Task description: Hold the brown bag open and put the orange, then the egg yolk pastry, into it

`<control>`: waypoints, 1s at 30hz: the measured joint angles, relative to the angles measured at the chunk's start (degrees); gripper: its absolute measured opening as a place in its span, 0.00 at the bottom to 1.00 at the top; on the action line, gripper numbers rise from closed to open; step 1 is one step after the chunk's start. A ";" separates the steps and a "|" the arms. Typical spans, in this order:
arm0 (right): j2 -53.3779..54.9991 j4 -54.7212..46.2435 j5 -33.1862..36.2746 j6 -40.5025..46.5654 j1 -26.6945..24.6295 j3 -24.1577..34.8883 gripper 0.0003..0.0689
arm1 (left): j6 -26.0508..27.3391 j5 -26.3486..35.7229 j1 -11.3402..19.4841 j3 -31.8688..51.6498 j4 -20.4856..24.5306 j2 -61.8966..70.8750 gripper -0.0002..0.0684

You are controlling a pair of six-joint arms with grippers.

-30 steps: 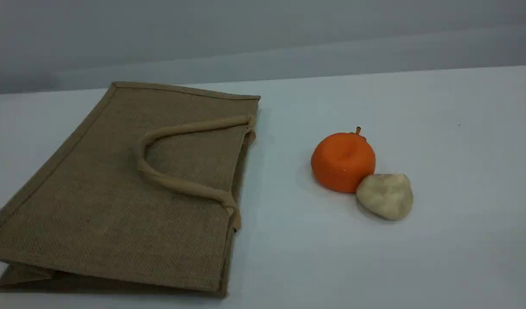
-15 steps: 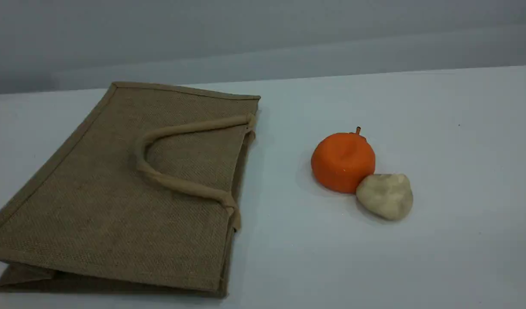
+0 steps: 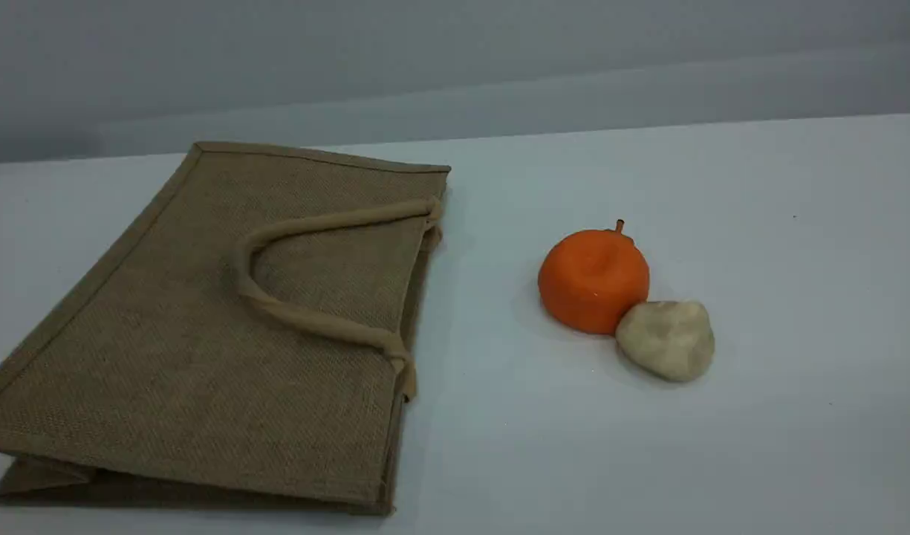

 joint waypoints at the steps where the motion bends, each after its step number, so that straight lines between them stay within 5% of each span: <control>1: 0.00 0.04 0.00 0.00 0.00 0.00 0.80 | 0.00 0.00 0.00 0.00 0.00 0.00 0.68; 13: 7.13 -0.14 -2.00 4.47 0.00 -3.40 0.80 | -2.48 -3.14 0.00 -3.93 3.92 10.11 0.68; 30: 38.53 -0.57 -9.11 4.42 0.00 -24.77 0.80 | -3.35 -11.45 0.00 -22.54 1.63 44.08 0.68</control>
